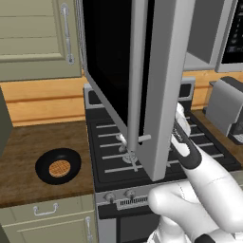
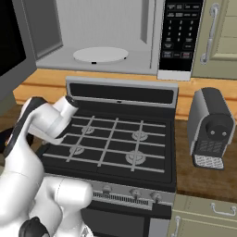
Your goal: Open the microwave, place the bowl with waffle inside the microwave, then close the microwave door and turn it on.
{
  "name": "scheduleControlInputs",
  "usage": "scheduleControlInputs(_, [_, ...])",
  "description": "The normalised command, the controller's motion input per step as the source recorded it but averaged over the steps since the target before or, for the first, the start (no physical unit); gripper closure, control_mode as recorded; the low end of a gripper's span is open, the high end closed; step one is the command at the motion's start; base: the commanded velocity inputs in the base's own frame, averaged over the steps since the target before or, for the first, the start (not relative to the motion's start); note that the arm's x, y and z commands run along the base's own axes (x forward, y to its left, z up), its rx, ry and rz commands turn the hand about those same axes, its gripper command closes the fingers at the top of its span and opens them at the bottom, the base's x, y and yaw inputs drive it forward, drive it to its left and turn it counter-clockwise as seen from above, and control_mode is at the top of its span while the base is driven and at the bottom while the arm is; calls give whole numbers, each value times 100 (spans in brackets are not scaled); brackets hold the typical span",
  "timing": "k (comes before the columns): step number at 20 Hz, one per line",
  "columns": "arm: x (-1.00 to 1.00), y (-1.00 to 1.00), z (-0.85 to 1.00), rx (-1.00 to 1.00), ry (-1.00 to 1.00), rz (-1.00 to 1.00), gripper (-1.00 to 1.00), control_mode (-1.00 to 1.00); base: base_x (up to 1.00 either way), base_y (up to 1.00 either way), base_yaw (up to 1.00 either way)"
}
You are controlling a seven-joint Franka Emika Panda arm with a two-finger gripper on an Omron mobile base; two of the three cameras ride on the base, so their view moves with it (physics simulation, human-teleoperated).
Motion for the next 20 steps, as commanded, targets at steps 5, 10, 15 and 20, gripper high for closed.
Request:
scheduleControlInputs(5, [16,37,-31,0,-4,2,-100,-100,0,0,0])
scheduleControlInputs(10, [25,27,-33,1,-1,0,-100,-100,0,0,0])
scheduleControlInputs(15, [26,32,-26,2,0,0,-100,-100,0,0,0])
scheduleControlInputs(20, [25,32,-2,1,1,0,-100,-100,0,0,0])
